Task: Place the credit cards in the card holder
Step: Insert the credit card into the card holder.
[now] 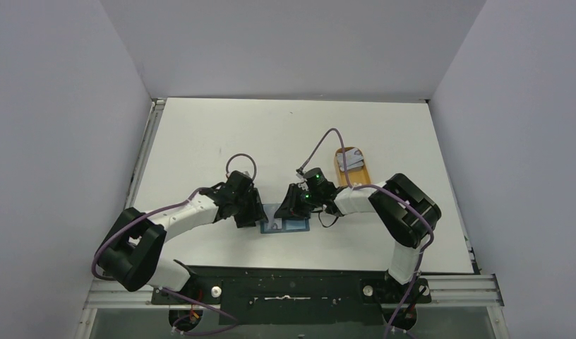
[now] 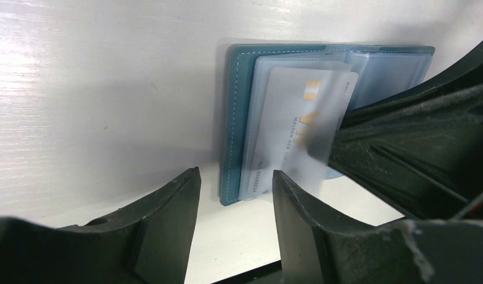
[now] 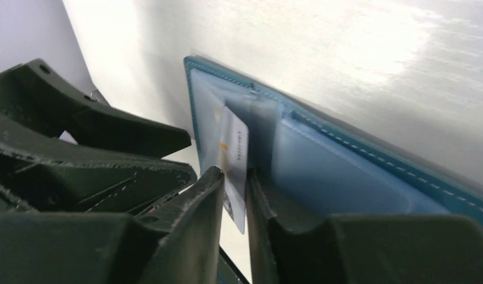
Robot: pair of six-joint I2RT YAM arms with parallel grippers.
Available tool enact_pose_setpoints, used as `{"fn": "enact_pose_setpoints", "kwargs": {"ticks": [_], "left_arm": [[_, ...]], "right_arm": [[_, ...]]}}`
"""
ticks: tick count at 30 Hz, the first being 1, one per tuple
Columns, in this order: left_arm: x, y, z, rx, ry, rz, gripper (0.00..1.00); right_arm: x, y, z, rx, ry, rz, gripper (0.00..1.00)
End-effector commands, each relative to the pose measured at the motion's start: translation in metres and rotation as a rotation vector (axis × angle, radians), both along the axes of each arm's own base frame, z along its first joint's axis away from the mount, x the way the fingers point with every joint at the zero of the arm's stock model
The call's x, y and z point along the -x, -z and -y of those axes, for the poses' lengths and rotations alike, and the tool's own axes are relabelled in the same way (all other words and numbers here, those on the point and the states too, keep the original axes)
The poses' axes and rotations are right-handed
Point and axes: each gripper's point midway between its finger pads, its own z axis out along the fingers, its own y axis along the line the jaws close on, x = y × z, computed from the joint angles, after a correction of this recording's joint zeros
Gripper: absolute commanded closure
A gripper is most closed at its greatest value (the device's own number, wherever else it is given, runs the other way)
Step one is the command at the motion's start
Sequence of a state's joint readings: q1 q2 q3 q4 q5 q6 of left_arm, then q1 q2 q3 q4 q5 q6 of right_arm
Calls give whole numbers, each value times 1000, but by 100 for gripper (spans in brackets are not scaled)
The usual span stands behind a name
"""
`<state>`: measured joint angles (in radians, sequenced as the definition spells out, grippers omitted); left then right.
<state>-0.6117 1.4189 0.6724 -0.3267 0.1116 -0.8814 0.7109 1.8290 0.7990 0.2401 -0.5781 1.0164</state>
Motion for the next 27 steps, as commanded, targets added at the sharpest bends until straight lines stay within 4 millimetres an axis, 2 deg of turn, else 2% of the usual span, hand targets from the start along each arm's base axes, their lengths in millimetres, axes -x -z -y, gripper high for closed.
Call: {"fn": "enact_pose_setpoints", "kwargs": {"ticks": [1,7,16,20,23,27], "left_arm": [[-14,-12,3,9,2,45,54],[-20,-11,6,6,9,43,54],[-21,-7,8,2,17,33,54],[-22,-7,12,19,23,31,54],[-23,-8,14,26,26,34,54],[-24,-8,15,31,29,32,54]], "right_arm": [[-1,-5,4,46,-3,46,71],[-3,-19,10,69,12,77,56],[-5,-27,14,80,25,96,48],[-6,-31,13,66,40,105,38],[-9,-33,14,68,51,116,35],[-10,-29,16,96,46,114,37]]}}
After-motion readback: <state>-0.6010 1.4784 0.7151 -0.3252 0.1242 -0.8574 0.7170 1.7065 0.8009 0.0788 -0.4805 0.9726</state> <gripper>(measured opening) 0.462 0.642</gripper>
